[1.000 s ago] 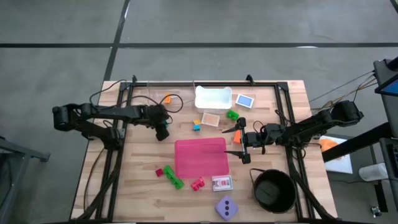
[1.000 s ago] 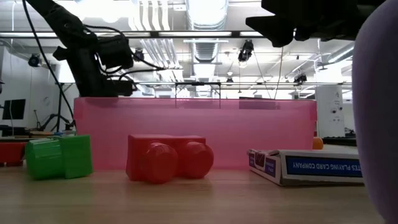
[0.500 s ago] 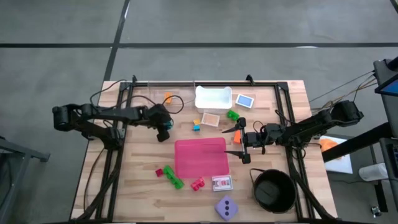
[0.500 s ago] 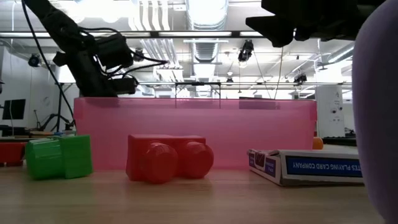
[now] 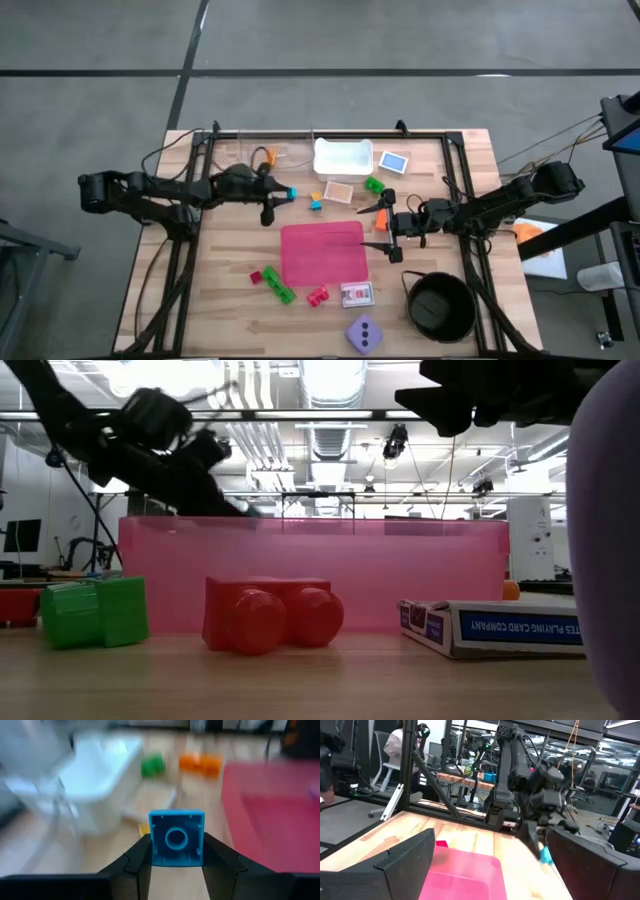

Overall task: Pick & Place Toys
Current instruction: Put the left blue game piece into the transparent bin

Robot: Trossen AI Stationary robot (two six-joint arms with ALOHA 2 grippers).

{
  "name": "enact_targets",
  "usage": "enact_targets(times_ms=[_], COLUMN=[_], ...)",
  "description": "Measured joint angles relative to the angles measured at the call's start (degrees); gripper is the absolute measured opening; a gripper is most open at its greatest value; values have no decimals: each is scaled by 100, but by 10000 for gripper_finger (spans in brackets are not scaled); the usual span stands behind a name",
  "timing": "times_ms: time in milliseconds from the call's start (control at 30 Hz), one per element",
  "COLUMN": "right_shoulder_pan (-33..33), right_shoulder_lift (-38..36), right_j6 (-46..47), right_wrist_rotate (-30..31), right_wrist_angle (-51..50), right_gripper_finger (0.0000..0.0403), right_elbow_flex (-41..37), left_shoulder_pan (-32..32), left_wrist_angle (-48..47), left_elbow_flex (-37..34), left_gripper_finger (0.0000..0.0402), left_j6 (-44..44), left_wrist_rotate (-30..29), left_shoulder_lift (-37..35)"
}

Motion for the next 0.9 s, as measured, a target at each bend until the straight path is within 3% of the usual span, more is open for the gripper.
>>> enact_targets(times_ms=[133,233,667,900], right_shoulder_pan=[-2,-2,-10,-35], right_shoulder_lift=[0,0,0,0], right_j6=[1,2,2,2], right_wrist_rotate=[11,13,13,13], right_wrist_angle=[0,2,46,48], right_gripper_finger=[380,380,380,380], right_elbow_flex=[0,0,0,0], left_shoulder_pan=[160,389,1454,1639], left_wrist_angle=[1170,1520,1038,639], left_elbow_flex=[-352,-458,-449,-295], left_gripper_finger=[132,132,132,132], left_j6=[9,-88,-305,-302], left_wrist_rotate=[-7,-143,-1226,-1749], left_shoulder_lift=[-109,-125,-118,-118])
